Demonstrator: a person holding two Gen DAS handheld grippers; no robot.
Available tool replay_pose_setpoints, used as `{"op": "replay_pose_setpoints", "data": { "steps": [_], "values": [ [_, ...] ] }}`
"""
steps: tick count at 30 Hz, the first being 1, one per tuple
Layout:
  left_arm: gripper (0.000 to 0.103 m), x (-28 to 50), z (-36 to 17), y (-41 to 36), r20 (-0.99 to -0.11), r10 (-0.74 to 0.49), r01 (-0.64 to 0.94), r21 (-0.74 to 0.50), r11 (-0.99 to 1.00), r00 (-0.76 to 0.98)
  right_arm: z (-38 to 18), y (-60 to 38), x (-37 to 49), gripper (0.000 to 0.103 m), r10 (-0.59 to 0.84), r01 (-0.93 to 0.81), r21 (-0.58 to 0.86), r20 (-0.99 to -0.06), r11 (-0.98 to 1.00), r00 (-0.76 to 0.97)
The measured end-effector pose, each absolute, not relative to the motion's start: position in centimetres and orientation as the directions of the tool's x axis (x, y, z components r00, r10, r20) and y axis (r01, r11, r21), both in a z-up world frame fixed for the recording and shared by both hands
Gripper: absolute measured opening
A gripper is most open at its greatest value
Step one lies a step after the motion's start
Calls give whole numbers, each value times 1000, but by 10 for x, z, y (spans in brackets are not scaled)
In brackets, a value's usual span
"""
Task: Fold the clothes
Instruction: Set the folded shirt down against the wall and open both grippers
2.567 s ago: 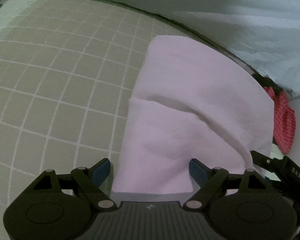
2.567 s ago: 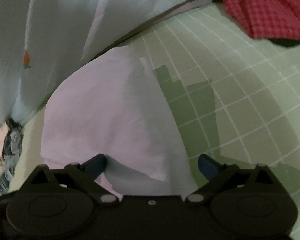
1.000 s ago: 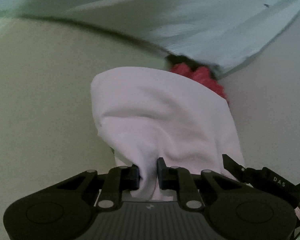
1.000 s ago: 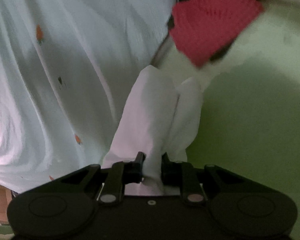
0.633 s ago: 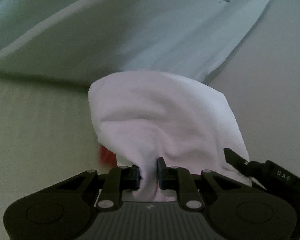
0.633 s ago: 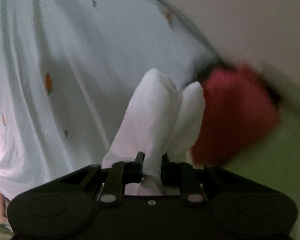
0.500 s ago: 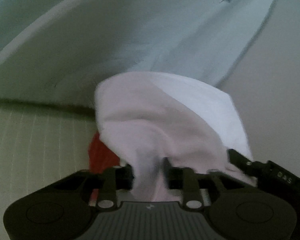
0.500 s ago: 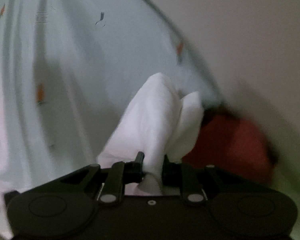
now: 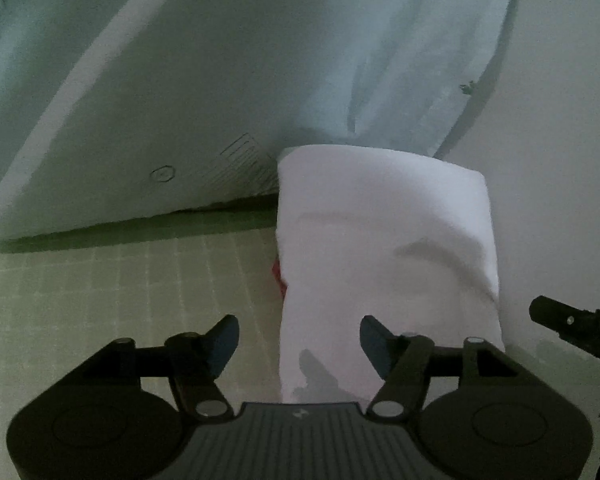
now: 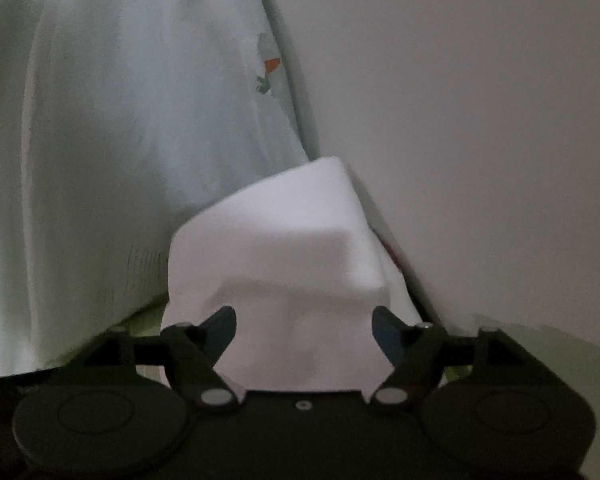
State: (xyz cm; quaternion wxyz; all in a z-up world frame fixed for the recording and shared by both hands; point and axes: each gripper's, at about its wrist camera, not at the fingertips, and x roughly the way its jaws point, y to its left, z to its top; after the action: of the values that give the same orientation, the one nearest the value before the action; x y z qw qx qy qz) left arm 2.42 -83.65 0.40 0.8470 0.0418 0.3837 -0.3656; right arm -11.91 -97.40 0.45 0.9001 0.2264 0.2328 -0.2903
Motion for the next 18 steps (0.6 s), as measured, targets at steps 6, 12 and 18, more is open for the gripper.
{"op": "replay_pose_setpoints", "data": {
  "steps": [6,12,18],
  "values": [
    [81,-5,26,-814,-655,-599,693,-156,704,461,24,-937,-172,85,-441,631,189,-568,752,695],
    [92,-49,46,-766,-625,-626,700,-173,693,465,36,-906,-210,87,-430,627,176,-588,759,685],
    [101,-86,49,-729,-646,-595,688,-145,711,479,34,-874,-235,87,-418,606,138,-605,783,678]
  ]
}}
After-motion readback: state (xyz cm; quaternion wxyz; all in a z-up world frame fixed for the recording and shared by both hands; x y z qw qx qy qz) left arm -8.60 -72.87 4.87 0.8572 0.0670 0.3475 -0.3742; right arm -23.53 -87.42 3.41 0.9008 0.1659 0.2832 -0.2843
